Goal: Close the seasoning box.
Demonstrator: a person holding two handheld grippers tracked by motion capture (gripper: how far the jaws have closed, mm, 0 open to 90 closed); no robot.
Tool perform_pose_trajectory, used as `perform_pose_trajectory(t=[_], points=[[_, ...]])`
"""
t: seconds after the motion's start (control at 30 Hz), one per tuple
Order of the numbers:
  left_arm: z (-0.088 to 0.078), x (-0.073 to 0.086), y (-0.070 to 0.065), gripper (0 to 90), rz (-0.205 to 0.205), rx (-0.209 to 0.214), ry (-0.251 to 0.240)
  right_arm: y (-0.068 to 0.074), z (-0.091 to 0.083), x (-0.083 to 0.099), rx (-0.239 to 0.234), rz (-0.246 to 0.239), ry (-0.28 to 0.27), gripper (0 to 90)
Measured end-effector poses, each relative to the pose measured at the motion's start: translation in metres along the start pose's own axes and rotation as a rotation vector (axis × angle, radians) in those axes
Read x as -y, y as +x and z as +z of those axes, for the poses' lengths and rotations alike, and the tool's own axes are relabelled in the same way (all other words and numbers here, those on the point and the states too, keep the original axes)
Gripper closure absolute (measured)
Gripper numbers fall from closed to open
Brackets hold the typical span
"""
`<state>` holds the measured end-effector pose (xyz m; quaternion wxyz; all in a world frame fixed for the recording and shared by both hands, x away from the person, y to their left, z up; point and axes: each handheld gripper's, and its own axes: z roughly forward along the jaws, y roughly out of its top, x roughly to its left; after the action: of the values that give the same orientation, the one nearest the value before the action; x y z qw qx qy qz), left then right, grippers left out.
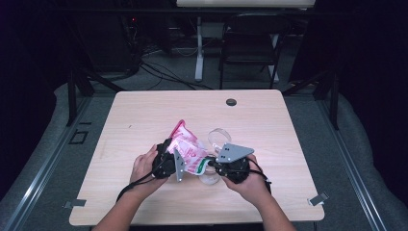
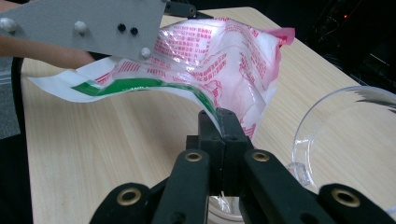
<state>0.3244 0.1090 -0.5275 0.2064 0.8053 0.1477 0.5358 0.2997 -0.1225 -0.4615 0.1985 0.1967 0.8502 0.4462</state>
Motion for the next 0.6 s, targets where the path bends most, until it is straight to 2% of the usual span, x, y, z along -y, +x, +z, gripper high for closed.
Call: perform_pose_trajectory(t=[0.17, 0.23, 0.47, 0.5, 0.6], points=[[0.0, 0.0008, -0.0003, 59.7, 0.019, -0.018, -0.001, 0.0009, 0.0017, 0.0008, 0.005, -0.006, 0.005, 90.0], [-0.0004, 0.001, -0.0008, 59.7, 0.038, -0.026, 0.006, 0.0012, 0.0023, 0.0013, 0.008, -0.009, 0.01, 90.0], [0.0, 0.0019, -0.006, 59.8, 0.05, -0.04, 0.0, 0.0006, 0.004, 0.0044, 0.007, -0.007, 0.024, 90.0], [-0.0011, 0.0019, -0.0052, 59.8, 0.071, -0.042, 0.014, 0.0007, 0.0042, 0.0047, 0.006, -0.007, 0.025, 90.0], [-0.0013, 0.0025, -0.0068, 59.8, 0.064, -0.046, 0.007, 0.0018, 0.0046, 0.0055, 0.005, -0.008, 0.025, 90.0]])
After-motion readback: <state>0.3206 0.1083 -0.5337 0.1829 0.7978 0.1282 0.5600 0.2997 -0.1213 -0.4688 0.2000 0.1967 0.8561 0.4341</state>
